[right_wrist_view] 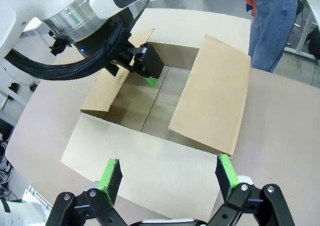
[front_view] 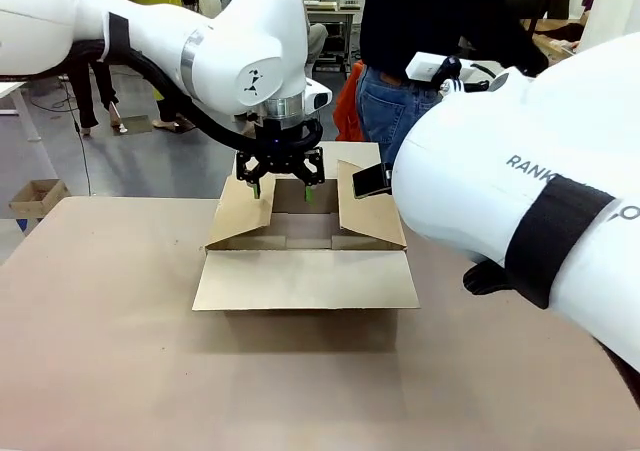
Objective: Pack the gift set into the box.
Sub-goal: Place both hands on the side flaps of the Package Box and spread them outward.
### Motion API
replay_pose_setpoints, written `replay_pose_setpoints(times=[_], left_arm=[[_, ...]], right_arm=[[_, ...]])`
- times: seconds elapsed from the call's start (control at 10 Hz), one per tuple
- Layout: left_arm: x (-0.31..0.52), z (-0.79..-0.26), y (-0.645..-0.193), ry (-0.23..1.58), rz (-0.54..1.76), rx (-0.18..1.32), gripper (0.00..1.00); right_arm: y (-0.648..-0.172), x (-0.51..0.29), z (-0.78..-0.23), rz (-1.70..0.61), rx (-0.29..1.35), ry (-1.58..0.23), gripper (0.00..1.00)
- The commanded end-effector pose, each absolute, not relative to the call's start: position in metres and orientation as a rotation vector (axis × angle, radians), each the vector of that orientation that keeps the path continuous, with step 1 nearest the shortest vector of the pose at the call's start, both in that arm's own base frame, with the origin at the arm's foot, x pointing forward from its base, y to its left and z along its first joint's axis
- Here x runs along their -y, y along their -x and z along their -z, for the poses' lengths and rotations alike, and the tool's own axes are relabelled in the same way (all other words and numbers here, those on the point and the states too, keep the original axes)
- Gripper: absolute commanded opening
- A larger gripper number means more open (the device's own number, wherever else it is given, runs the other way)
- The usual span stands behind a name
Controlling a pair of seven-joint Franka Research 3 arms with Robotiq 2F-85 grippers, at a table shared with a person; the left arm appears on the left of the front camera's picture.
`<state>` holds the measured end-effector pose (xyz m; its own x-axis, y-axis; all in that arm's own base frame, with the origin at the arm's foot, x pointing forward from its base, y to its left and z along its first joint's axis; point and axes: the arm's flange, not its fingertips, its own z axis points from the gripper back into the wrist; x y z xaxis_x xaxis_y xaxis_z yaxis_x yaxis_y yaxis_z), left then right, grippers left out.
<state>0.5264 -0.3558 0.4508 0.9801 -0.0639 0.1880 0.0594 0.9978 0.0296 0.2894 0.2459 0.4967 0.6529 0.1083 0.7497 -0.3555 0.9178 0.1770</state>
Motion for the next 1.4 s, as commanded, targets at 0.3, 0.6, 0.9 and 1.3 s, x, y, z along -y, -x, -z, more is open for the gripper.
replay_pose_setpoints(times=[0.3, 0.6, 0.9, 1.3], left_arm=[[0.37, -0.438, -0.55, -0.26, -0.106, 0.184, 1.0], [0.358, -0.429, -0.563, -0.349, -0.192, 0.16, 1.0], [0.332, -0.429, -0.56, -0.389, -0.239, 0.165, 1.0], [0.275, -0.445, -0.544, -0.266, -0.302, 0.172, 1.0]], right_arm=[[-0.29, -0.245, -0.498, -0.265, 0.823, -0.327, 1.0], [-0.29, -0.245, -0.498, -0.265, 0.823, -0.327, 1.0], [-0.29, -0.245, -0.498, -0.265, 0.823, -0.327, 1.0], [-0.29, -0.245, -0.498, -0.265, 0.823, -0.327, 1.0]])
